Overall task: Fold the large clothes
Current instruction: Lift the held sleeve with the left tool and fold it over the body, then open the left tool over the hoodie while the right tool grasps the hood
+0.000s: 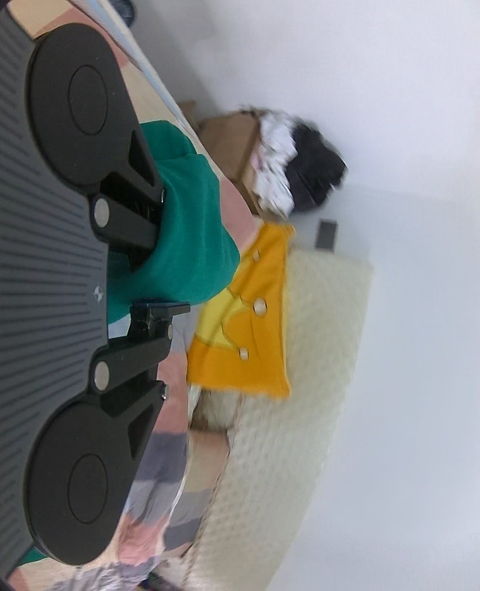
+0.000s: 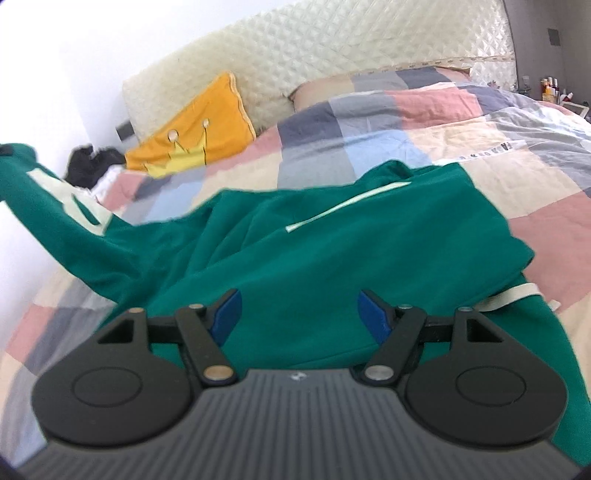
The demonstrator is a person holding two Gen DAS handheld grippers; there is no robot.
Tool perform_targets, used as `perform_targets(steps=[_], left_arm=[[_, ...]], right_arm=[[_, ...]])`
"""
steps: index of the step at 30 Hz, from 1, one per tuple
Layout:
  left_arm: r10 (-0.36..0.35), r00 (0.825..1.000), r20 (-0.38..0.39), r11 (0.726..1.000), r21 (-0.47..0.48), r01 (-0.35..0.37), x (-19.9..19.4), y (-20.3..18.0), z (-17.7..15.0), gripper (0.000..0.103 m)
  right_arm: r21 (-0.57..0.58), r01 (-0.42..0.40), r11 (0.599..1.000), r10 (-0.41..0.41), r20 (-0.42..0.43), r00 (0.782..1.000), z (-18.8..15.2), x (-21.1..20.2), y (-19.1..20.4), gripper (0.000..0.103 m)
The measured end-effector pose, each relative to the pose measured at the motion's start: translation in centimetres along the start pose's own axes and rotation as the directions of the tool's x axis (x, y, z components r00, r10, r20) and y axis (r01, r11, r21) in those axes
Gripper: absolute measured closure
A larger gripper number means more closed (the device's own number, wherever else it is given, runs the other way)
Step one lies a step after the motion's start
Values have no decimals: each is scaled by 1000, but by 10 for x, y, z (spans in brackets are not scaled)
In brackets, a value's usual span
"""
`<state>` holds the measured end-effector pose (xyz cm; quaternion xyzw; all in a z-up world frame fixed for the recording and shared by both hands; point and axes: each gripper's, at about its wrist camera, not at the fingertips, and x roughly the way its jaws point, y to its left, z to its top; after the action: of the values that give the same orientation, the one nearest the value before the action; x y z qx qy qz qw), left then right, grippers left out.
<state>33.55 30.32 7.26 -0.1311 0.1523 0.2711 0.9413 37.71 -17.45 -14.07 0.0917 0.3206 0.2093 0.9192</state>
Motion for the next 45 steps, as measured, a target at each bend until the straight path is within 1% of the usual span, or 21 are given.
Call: perform_targets(steps=[3,6,10,13,15,18,19,21,22,23,26,28,30,33,34,36,37,38,40,43,45], left_arm=[[-39,999,2,997,62,38,-12,-58,-10,95],[-94,995,-10,988,125,95,-24,-119,-30,95],[-169,985,-41,963,206,174,-33,-195,-68,95],[-221,972,-77,940,247,233,-33,-243,-101,95],[-251,961,-114,923,270,273,-30,-273,-129,95],[-296,936,-190,903,265,339,-22,-311,-173,95],[-303,928,-215,900,256,353,-19,-321,-188,95],[-324,903,-284,895,219,389,-11,-337,-217,95],[-335,889,-312,888,210,409,-8,-348,-233,95],[-341,880,-331,881,214,422,-8,-355,-249,95],[-332,859,-390,868,230,440,9,-372,-288,95],[-323,848,-421,869,224,442,20,-374,-309,95],[-320,836,-445,870,210,445,30,-372,-322,94],[-325,817,-476,877,172,449,38,-366,-327,93],[-328,813,-482,875,170,454,38,-365,-325,88],[-323,809,-492,864,196,464,33,-363,-316,71],[-320,805,-499,857,209,470,28,-361,-312,49],[-322,805,-498,852,219,476,20,-358,-306,42],[-346,803,-486,838,225,497,1,-349,-298,42],[-356,801,-481,846,199,495,-21,-326,-284,41],[-366,805,-467,854,174,490,-37,-304,-274,41]], right_arm=[[41,-31,999,30,25,999,5,-13,-15,32],[62,-29,998,24,68,997,11,-25,-31,31],[137,-51,989,38,97,995,17,-36,-56,31],[192,-26,981,6,103,995,19,-41,-74,30],[223,-17,975,-7,108,994,20,-45,-87,30],[257,15,966,-47,116,992,23,-49,-102,30],[271,26,962,-61,119,991,25,-50,-109,30],[291,39,956,-81,134,988,28,-51,-118,30],[297,51,954,-96,139,986,29,-50,-122,30],[303,60,951,-106,138,985,29,-49,-127,30],[344,68,936,-117,122,986,27,-41,-140,30],[376,69,924,-116,105,988,25,-36,-148,30],[393,72,917,-118,95,988,23,-32,-153,30],[401,80,913,-129,97,987,22,-29,-157,30],[404,78,911,-129,100,987,22,-28,-158,30],[400,86,912,-136,100,986,22,-25,-157,30],[395,88,915,-138,100,985,22,-25,-156,30],[387,91,917,-140,100,985,22,-23,-154,30],[375,95,922,-142,99,985,21,-22,-151,30],[352,92,932,-139,110,984,19,-25,-146,30],[323,91,942,-138,125,983,19,-28,-140,30]])
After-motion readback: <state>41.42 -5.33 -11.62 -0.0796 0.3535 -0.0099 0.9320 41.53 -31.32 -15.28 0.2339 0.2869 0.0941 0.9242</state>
